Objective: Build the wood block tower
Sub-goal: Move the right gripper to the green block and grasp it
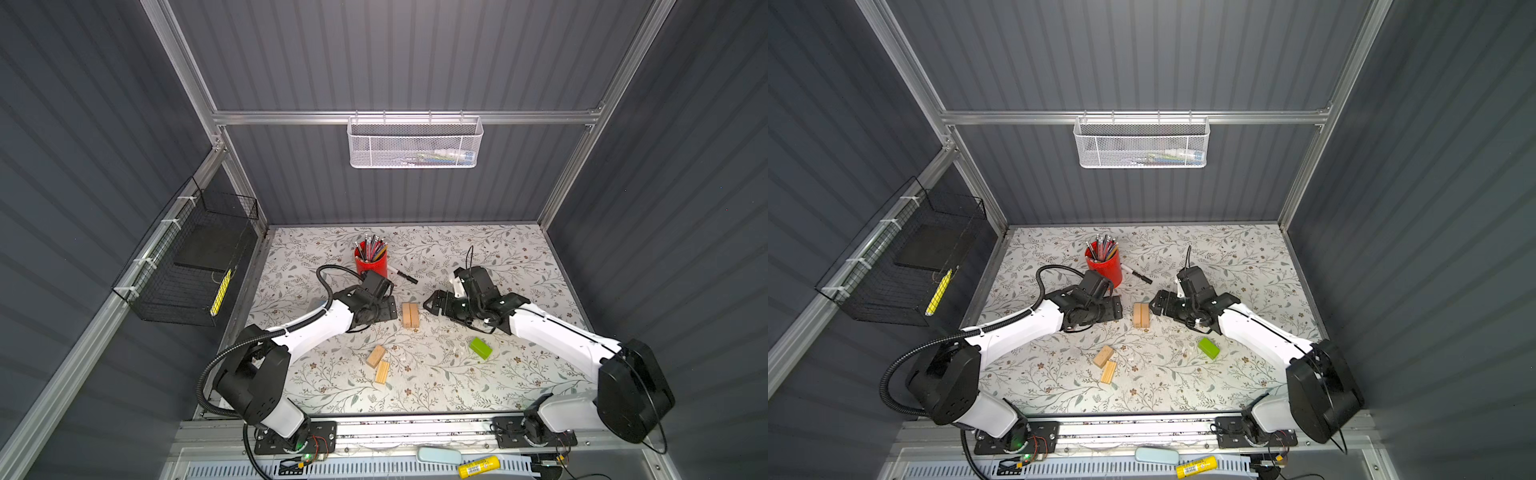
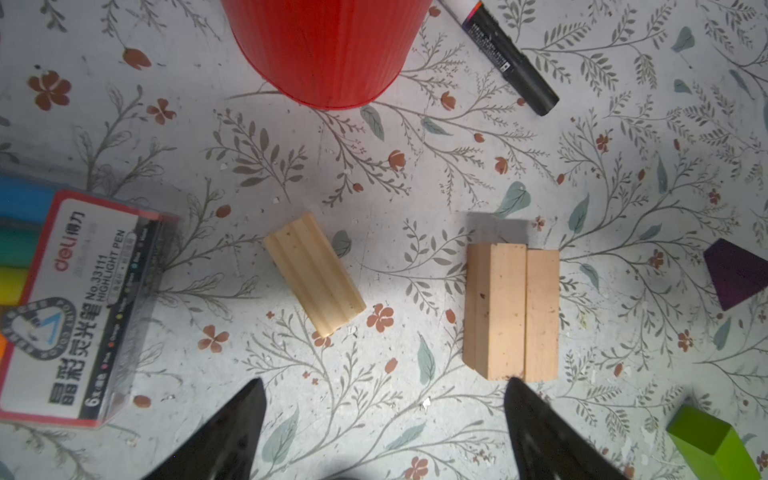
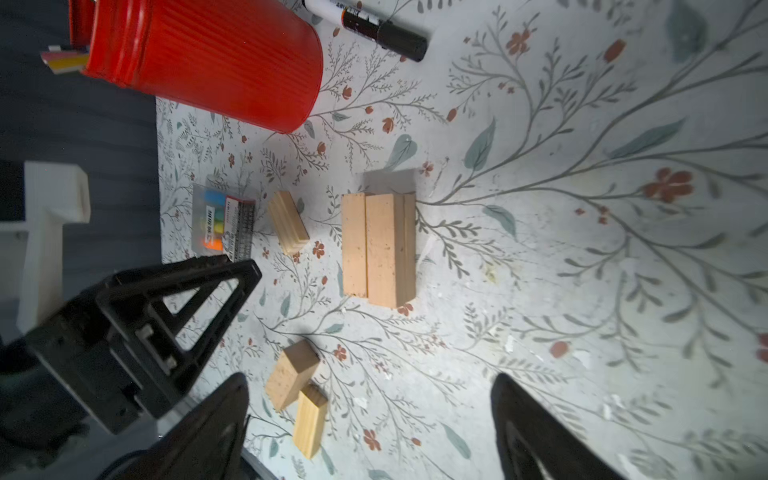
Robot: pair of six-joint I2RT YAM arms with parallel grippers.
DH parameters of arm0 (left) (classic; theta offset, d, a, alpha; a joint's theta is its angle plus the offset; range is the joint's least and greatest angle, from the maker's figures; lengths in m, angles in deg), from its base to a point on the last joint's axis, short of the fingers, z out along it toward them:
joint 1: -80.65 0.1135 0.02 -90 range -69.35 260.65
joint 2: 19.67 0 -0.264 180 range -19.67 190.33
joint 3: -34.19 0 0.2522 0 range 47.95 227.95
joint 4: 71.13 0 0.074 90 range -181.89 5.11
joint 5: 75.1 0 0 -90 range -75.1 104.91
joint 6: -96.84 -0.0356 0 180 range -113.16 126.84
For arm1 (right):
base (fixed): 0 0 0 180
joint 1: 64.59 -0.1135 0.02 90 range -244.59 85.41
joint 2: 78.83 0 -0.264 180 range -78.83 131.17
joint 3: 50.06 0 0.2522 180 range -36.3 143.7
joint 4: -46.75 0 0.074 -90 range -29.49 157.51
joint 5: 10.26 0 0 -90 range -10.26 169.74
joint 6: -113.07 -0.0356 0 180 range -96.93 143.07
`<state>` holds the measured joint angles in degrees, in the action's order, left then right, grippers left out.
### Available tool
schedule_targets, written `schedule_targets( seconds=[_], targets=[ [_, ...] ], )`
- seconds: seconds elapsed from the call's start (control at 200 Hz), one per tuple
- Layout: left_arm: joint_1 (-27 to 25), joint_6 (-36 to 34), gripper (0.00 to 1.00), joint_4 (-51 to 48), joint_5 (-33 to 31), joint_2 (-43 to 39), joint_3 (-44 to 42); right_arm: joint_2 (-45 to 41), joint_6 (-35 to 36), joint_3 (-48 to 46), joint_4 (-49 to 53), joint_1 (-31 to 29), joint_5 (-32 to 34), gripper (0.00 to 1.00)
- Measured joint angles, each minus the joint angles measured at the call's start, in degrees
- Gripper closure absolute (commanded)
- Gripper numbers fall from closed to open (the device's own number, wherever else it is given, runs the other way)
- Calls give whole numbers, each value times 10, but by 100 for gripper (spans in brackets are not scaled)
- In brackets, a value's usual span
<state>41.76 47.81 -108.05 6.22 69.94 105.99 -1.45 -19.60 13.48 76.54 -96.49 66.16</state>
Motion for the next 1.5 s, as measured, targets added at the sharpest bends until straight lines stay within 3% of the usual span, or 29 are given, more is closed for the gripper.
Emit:
schedule_targets(
  seconds=[0.205, 0.405, 0.61, 0.951, 1.151, 1.496],
  targets=[
    [0, 7, 15, -12, 9, 8, 1, -63, 28, -25, 76, 7, 60, 1],
    [0, 7, 15, -16, 23, 5, 1, -87, 48, -59, 144, 49, 110, 1],
    [0, 6, 13, -9, 50, -7, -2, -64, 59, -80, 169, 83, 112, 1],
    [0, 0, 4, 0, 79, -20, -6, -14, 74, -97, 167, 63, 79, 1],
    [0, -2, 1, 5, 88, -49, -20, -2, 68, -95, 187, -4, 102, 12],
    [0, -11, 0, 6, 101, -73, -31, 2, 50, -94, 198, -9, 150, 28]
  ],
)
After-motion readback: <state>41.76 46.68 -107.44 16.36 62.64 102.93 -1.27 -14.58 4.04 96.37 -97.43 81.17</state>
